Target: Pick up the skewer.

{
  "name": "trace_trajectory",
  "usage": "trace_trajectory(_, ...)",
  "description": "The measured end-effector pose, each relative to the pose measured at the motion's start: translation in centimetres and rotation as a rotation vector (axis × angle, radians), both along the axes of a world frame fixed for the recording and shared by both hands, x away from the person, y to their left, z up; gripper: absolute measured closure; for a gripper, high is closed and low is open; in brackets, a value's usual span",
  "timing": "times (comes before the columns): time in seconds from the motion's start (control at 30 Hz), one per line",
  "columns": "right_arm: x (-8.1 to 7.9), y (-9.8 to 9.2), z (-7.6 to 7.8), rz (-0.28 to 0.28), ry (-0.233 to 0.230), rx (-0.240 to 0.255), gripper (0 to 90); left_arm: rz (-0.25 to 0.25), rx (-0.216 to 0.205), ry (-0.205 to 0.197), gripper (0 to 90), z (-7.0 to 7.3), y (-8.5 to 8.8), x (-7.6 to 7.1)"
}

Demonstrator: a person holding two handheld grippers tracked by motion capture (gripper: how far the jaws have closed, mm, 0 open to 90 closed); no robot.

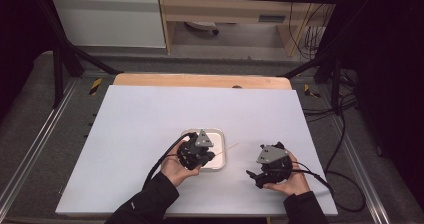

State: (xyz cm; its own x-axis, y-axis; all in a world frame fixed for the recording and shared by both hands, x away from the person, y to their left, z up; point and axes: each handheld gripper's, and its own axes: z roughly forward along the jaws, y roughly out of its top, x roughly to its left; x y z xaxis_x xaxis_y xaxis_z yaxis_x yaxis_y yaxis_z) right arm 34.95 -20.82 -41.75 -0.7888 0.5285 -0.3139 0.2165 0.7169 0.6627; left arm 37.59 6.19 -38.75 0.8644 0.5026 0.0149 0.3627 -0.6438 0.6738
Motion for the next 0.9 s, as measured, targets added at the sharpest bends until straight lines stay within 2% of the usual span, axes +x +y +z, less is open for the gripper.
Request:
trace_trajectory(0.33,-0.2,0.8,0.4,0.054,-0.044,-0.071,9.9,-0.034,0.016,-0.003,89.1,0.4,-1.3,-0.1)
trace_trajectory(0.7,-0.2,1.2,0.5,0.114,-0.095,-0.128,15.8,-0.07,0.027,0.005,89.1,0.4,-2.9,-0.2)
trace_trajectory(0.8,-0.2,1.3,0.3,0.139,-0.113,-0.16,17.4,-0.084,0.032,0.005,89.1,0.3,-3.4,-0.2)
trace_trajectory(0.9,-0.3,1.3,0.3,0.154,-0.126,-0.163,19.3,-0.091,0.036,0.005,89.1,0.3,-3.7,-0.3)
